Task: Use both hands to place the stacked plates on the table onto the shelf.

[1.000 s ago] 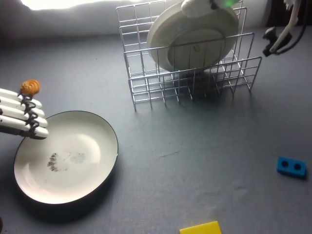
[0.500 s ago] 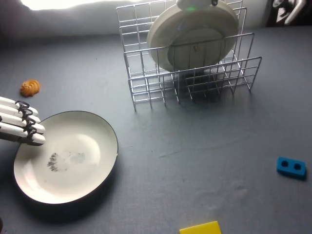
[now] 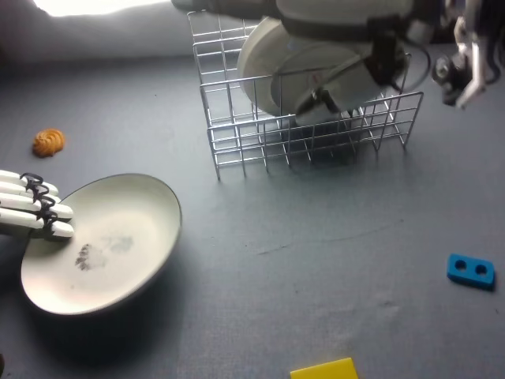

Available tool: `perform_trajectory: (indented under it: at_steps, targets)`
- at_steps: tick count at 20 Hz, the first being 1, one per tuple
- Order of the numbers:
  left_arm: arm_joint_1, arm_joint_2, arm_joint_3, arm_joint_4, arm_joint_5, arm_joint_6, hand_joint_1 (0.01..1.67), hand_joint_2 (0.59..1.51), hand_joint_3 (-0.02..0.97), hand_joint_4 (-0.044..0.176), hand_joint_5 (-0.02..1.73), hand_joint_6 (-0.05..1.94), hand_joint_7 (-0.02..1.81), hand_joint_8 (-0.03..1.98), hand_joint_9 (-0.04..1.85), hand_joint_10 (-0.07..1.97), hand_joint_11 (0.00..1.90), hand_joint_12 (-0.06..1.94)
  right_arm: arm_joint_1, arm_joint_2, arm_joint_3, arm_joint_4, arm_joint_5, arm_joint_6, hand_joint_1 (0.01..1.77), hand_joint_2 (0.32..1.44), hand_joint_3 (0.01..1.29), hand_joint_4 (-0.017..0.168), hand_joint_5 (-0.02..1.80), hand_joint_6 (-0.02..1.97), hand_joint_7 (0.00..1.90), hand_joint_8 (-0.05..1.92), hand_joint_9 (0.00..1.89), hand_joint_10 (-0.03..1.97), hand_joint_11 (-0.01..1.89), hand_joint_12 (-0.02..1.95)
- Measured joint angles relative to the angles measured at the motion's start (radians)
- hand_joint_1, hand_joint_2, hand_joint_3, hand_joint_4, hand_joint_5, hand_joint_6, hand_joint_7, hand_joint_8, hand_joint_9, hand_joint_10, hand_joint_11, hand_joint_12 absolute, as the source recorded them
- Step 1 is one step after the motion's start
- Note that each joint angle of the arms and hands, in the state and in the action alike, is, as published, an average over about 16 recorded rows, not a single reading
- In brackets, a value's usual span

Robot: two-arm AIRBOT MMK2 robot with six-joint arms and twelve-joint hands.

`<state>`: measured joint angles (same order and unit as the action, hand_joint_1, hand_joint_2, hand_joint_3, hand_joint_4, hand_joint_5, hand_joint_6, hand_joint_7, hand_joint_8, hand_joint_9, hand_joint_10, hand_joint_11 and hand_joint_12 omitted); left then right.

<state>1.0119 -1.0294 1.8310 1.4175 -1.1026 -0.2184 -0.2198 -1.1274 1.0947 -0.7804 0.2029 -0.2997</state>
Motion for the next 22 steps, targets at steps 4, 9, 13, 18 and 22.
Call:
perform_trajectory:
  at_steps: [4, 9, 13, 18, 22]
  targets:
    - [0.032, -0.006, 0.006, -0.026, 0.003, -0.004, 0.01, 1.19, 0.011, 0.001, 0.05, 0.0, -0.01, -0.02, 0.05, 0.03, 0.02, 0.02, -0.053, -0.008, -0.048, 0.119, -0.009, -0.154, 1.11, 0.95, 0.01, 0.001, 0.03, 0.03, 0.03, 0.02, 0.03, 0.01, 0.01, 0.05]
    - [0.055, -0.009, 0.008, -0.043, 0.004, -0.009, 0.01, 1.187, 0.011, 0.001, 0.05, -0.01, -0.01, -0.02, 0.05, 0.04, 0.02, 0.02, -0.116, -0.056, -0.058, 0.217, -0.011, -0.298, 1.13, 0.97, 0.01, -0.001, 0.02, 0.03, 0.02, 0.02, 0.02, 0.01, 0.02, 0.01]
    - [0.065, -0.009, 0.005, -0.054, 0.004, -0.01, 0.01, 1.187, 0.011, 0.001, 0.05, -0.01, -0.01, -0.02, 0.06, 0.04, 0.02, 0.02, -0.16, -0.129, -0.03, 0.292, -0.001, -0.398, 1.16, 0.97, 0.01, 0.0, 0.02, 0.03, 0.02, 0.02, 0.02, 0.01, 0.02, 0.01]
    - [0.076, -0.009, 0.002, -0.064, 0.005, -0.012, 0.01, 1.185, 0.011, 0.001, 0.05, -0.01, -0.01, -0.02, 0.05, 0.04, 0.02, 0.01, -0.203, -0.235, 0.031, 0.358, 0.009, -0.5, 1.24, 0.97, 0.01, -0.001, 0.03, 0.03, 0.02, 0.02, 0.02, 0.01, 0.02, 0.01]
    - [0.078, -0.009, 0.001, -0.067, 0.006, -0.013, 0.01, 1.184, 0.011, 0.001, 0.05, -0.01, -0.01, -0.02, 0.05, 0.04, 0.02, 0.01, -0.226, -0.328, 0.096, 0.36, 0.015, -0.528, 1.25, 0.98, 0.01, 0.001, 0.04, 0.03, 0.02, 0.02, 0.02, 0.01, 0.02, 0.01]
